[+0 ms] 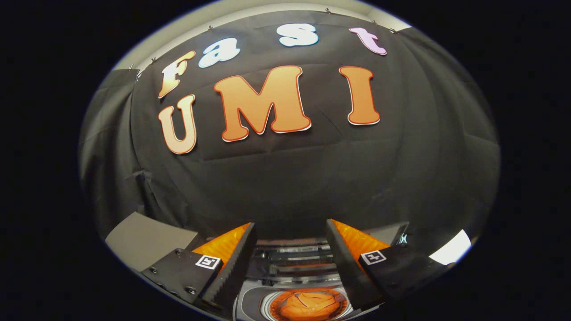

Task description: Put the clothes into the washing machine and then close the washing machine lid.

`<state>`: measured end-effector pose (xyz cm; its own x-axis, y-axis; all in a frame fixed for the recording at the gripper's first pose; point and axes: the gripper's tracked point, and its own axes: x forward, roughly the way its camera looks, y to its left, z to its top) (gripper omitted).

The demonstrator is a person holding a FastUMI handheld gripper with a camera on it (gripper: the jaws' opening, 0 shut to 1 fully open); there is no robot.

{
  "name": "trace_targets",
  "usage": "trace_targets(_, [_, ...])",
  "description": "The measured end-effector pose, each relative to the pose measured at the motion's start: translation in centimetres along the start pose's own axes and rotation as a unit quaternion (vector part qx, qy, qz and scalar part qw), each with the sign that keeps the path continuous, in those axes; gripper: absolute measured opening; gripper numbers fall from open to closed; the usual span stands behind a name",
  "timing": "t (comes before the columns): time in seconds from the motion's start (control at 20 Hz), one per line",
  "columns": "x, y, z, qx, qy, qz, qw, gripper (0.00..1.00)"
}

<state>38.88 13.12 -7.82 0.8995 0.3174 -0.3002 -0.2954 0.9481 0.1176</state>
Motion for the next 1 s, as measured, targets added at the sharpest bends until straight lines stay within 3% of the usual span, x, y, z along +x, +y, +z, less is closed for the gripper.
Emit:
trace_targets(0.15, [3.0,-1.2,0.7,-0.009,0.004,-0.011,1.000,0.98])
trace_targets(0.55, [9.4,-2.4,-3.2,-0.014,0.065,-0.026,0.997,0.99])
trace_targets(1.0, [11.2,-3.1,-4.8,-0.034,0.083,-0.047,0.995,0.98])
